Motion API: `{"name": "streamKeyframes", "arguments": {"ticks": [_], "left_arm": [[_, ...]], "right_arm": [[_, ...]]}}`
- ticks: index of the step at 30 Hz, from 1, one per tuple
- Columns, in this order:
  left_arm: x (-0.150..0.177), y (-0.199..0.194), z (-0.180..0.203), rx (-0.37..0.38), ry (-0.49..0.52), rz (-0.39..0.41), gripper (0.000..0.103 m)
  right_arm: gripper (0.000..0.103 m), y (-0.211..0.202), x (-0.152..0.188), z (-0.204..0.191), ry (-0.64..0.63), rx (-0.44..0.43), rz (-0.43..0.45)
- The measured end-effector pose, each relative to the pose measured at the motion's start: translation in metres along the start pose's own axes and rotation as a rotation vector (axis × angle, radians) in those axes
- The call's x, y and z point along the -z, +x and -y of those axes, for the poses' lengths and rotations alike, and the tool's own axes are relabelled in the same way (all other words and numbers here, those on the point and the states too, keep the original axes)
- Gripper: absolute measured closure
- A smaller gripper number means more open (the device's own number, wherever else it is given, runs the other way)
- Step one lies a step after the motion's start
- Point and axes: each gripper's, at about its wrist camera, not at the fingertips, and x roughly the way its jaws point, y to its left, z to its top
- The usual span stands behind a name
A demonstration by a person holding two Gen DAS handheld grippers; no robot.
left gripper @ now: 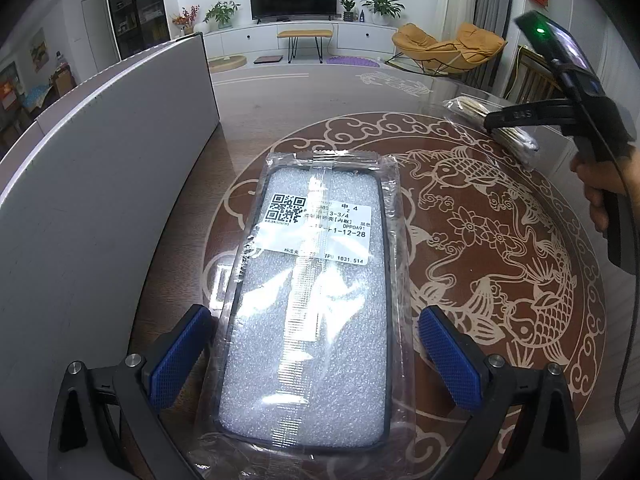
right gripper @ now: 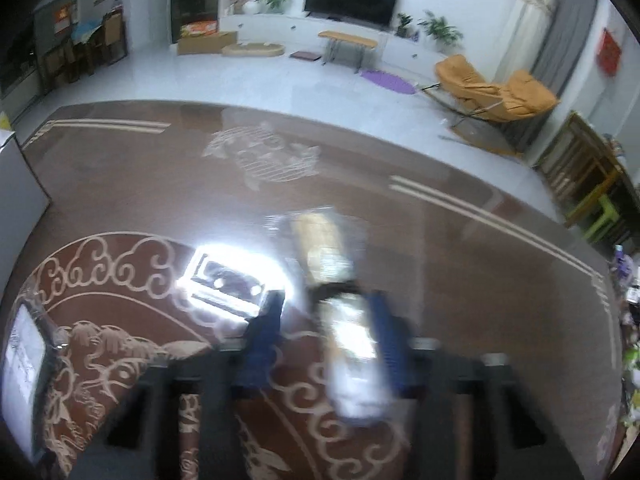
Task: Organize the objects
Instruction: 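Move the right tool to the bagged cotton swab bundle while the left tool holds the phone case, then grasp the cotton swab bundle with the right tool and lift it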
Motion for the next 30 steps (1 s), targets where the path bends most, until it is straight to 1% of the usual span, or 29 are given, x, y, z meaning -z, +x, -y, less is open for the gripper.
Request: {"name": "streamKeyframes", "arguments": {"ticks": [6,8,10,11,12,14,15,16,17,18,19,25,30], "left_arm": [[0.0,0.0,0.0,0.0,0.0,0.0,0.0],[0.0,0.0,0.0,0.0,0.0,0.0,0.0],[0.0,0.0,0.0,0.0,0.0,0.0,0.0],[0.0,0.0,0.0,0.0,0.0,0.0,0.0],[0.0,0.0,0.0,-0.001,0.0,0.0,0.0],[0.0,0.0,0.0,0.0,0.0,0.0,0.0],[0.0,0.0,0.0,0.0,0.0,0.0,0.0],[0.0,0.0,0.0,0.0,0.0,0.0,0.0],[0.001,0.0,0.0,0.0,0.0,0.0,0.0],[0.001,0.0,0.0,0.0,0.0,0.0,0.0],[0.0,0.0,0.0,0.0,-0.001,0.001,0.0],[0.001,0.0,0.0,-0.001,0.0,0.001,0.0],[0.0,0.0,0.0,0.0,0.0,0.001,0.0]], "right_arm": [[0.075,-0.007,0.008,0.009,0.011,-0.013,0.015],[0.069,-0.005,0.007,0.01,0.009,-0.018,-0.007],[0.034,0.002,0.003,0.009,-0.004,-0.016,-0.055],[0.03,0.004,0.001,0.006,-0.02,-0.02,-0.062],[0.03,0.007,0.0,0.002,-0.043,-0.015,-0.064],[0.031,0.014,-0.002,-0.005,-0.078,-0.012,-0.072],[0.033,0.014,-0.003,-0.006,-0.071,-0.022,-0.063],[0.039,0.016,-0.004,-0.005,-0.05,-0.042,-0.062],[0.048,0.016,-0.003,-0.005,-0.035,-0.055,-0.062],[0.067,0.016,-0.003,-0.004,-0.021,-0.041,-0.058],[0.074,0.015,0.0,-0.003,-0.012,-0.044,-0.055],[0.074,0.001,0.025,-0.004,0.017,-0.054,-0.012],[0.074,-0.022,0.056,-0.01,0.039,-0.07,0.008]]}}
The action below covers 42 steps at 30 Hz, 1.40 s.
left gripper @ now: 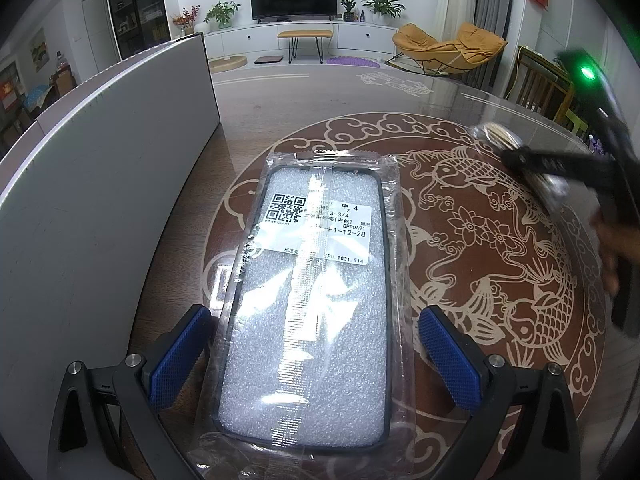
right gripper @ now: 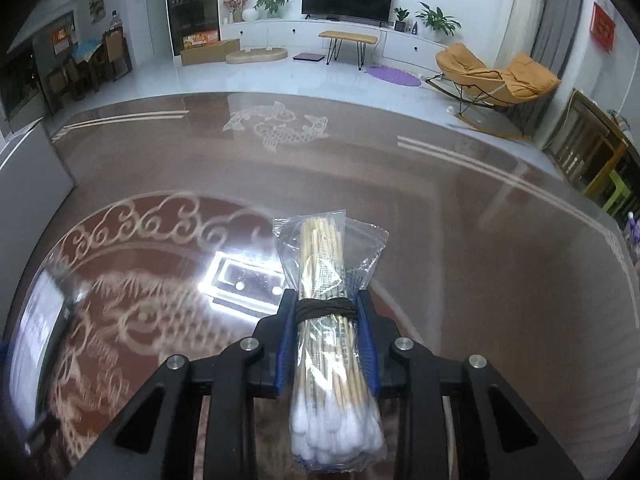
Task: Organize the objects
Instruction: 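Grasp the cotton swab bundle with the right tool and lift it, then carry the phone case and swab bundle to the cardboard box and open both tools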
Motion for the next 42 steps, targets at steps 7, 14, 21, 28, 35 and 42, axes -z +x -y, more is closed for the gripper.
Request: {"name": "streamKeyframes", "arguments": {"ticks": [7,14,21,28,35,42], "left_arm": [[0.0,0.0,0.0,0.0,0.0,0.0,0.0],[0.0,0.0,0.0,0.0,0.0,0.0,0.0],[0.0,0.0,0.0,0.0,0.0,0.0,0.0],[0.0,0.0,0.0,-0.001,0.0,0.001,0.0],[0.0,0.0,0.0,0.0,0.0,0.001,0.0],[0.0,0.0,0.0,0.002,0.003,0.0,0.0]], "right_arm": [[0.073,-0.04,0.056,-0.014,-0.015,-0.006,0.034],[0.073,-0.086,0.127,-0.009,0.077,-0.003,0.043],[0.068,-0.124,0.172,-0.009,0.136,0.021,0.057],[0.016,-0.122,0.176,-0.008,0.146,0.032,0.021],[0.005,-0.119,0.177,-0.003,0.166,0.044,0.005],[0.003,-0.12,0.177,-0.002,0.163,0.037,0.003]]}}
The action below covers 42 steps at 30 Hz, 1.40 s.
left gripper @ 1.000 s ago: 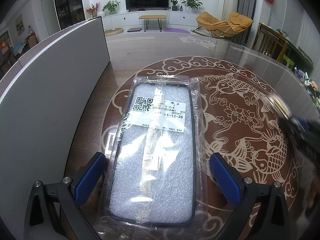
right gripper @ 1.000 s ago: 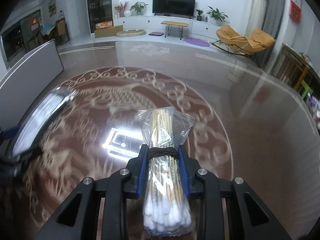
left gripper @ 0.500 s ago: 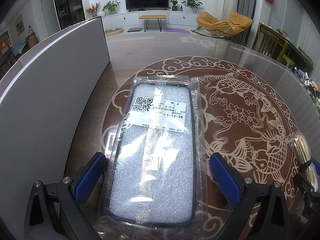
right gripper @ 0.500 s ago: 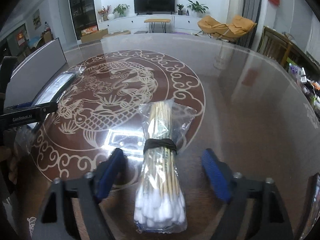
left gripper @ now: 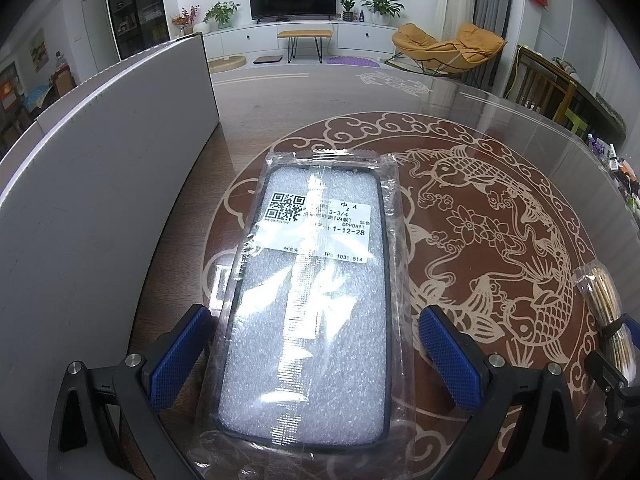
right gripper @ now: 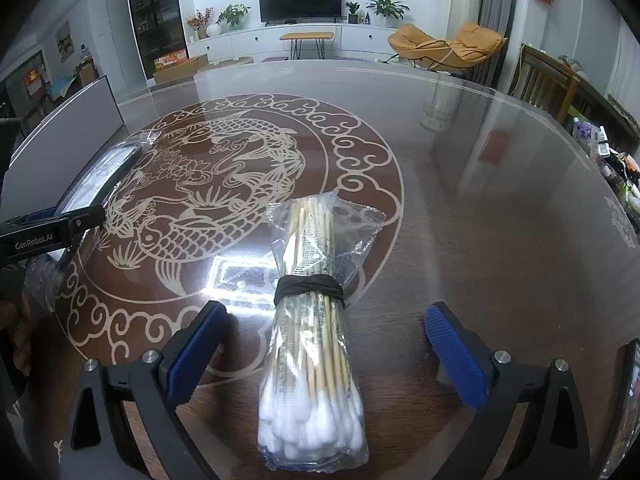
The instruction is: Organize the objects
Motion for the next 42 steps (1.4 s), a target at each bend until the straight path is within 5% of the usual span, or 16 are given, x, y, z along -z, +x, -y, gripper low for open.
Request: {"name": "streamKeyframes", "arguments": {"ticks": [5,6,7,8,9,10,17,22,25,31,35,37,42], "left_arm": [[-0.007,0.002,-0.001,0.021,0.036,-0.049,0.0],[-0.011,0.004,-0.001,0.033,0.052,-0.067,0.0],[-0.014,0.006,-0.001,0.043,0.069,-0.075,0.001],[-0.015,0.006,0.0,0.046,0.079,-0.056,0.009],[-0.015,0.002,0.0,0.049,0.093,-0.005,0.029],[-0.014,0.001,0.0,0.06,0.094,-0.005,0.029],[0.009,-0.074,-0.01,0.203,-0.039,0.129,0.029],[0.013,-0.175,-0.053,0.272,-0.165,0.294,0.029],[0.018,-0.212,-0.103,0.177,-0.201,0.333,0.029],[0.048,-0.209,-0.212,-0.09,-0.317,0.18,0.028],[0.067,-0.199,-0.248,-0.18,-0.348,0.077,0.024],[0.071,-0.196,-0.253,-0.221,-0.354,0.054,0.009],[0.08,-0.206,-0.248,-0.372,-0.325,0.072,0.002]], "right_arm": [[0.002,0.003,-0.01,0.001,-0.019,-0.046,-0.055],[0.015,0.002,-0.016,0.001,-0.031,-0.069,-0.067],[0.05,0.001,-0.022,0.002,-0.051,-0.084,-0.072],[0.067,0.002,-0.027,0.002,-0.067,-0.089,-0.092],[0.073,0.004,-0.033,0.003,-0.069,-0.109,-0.125],[0.074,0.005,-0.037,0.006,-0.059,-0.13,-0.158],[0.074,-0.059,-0.049,0.014,0.034,-0.249,-0.08],[0.074,-0.118,-0.085,-0.042,-0.039,-0.356,0.038],[0.074,-0.139,-0.107,-0.1,-0.068,-0.507,0.068],[0.074,-0.138,-0.123,-0.247,-0.215,-0.709,0.028],[0.069,-0.112,-0.121,-0.325,-0.305,-0.706,-0.031],[0.044,-0.096,-0.115,-0.345,-0.329,-0.675,-0.071],[0.031,-0.099,-0.102,-0.336,-0.36,-0.611,-0.026]]}}
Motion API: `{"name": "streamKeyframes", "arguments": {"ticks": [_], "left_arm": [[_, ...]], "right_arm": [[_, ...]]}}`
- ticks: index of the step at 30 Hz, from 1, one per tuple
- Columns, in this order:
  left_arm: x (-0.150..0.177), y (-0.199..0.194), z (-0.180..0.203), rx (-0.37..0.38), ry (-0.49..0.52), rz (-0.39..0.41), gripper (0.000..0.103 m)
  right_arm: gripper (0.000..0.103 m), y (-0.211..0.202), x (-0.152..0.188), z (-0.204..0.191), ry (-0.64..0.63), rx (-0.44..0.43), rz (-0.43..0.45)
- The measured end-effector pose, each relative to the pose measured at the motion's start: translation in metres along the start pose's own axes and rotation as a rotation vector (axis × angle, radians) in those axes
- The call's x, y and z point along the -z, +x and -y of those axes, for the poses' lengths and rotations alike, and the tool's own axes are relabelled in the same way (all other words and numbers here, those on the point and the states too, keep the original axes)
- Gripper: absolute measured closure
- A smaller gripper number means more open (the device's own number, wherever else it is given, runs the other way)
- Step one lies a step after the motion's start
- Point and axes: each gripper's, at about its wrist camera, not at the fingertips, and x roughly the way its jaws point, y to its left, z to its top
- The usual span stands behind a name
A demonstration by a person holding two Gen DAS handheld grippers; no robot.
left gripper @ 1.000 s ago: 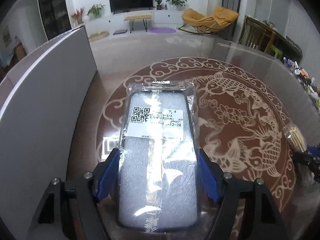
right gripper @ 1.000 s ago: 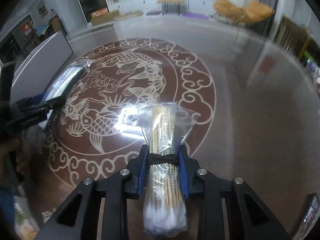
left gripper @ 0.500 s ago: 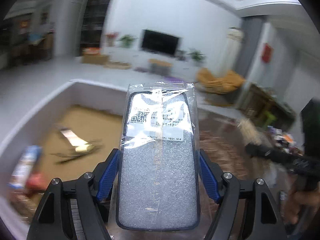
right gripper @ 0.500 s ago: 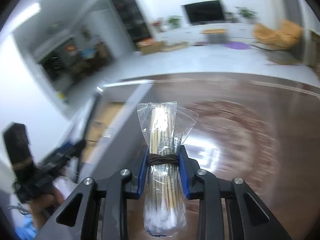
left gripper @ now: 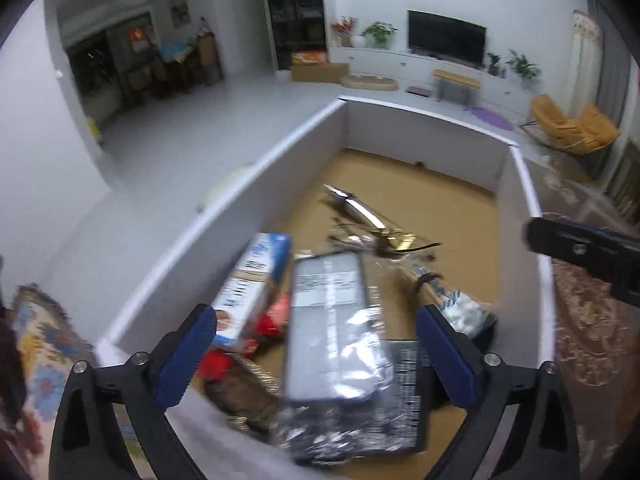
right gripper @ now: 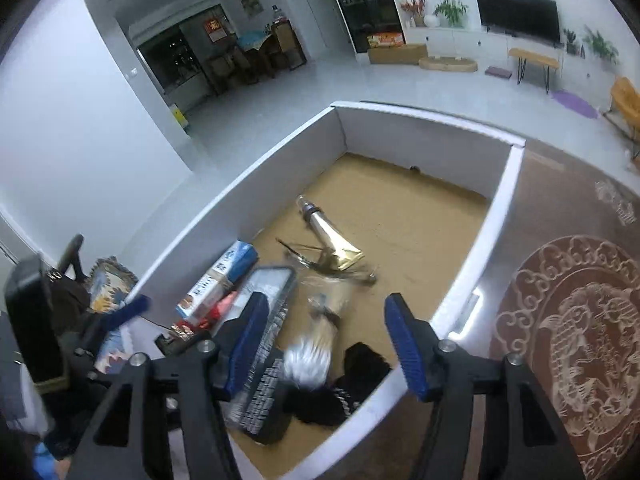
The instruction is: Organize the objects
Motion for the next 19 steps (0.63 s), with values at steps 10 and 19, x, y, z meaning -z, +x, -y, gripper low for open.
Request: {"name": "streamKeyframes", "arguments": {"ticks": [10,19], "left_arm": [[0.008,-0.011,-0.013,0.07,-0.118,0.04,0.002],[0.014,-0.008,-0.027,-0.017,-0.184,0.023,0.0]], "right_arm": [[0.026,-0.007,-0.001,-0.006,-0.088,0.075,-0.008],[0.026,0.002,0.005,-0.014,-0.114,0.073,-0.019]]}}
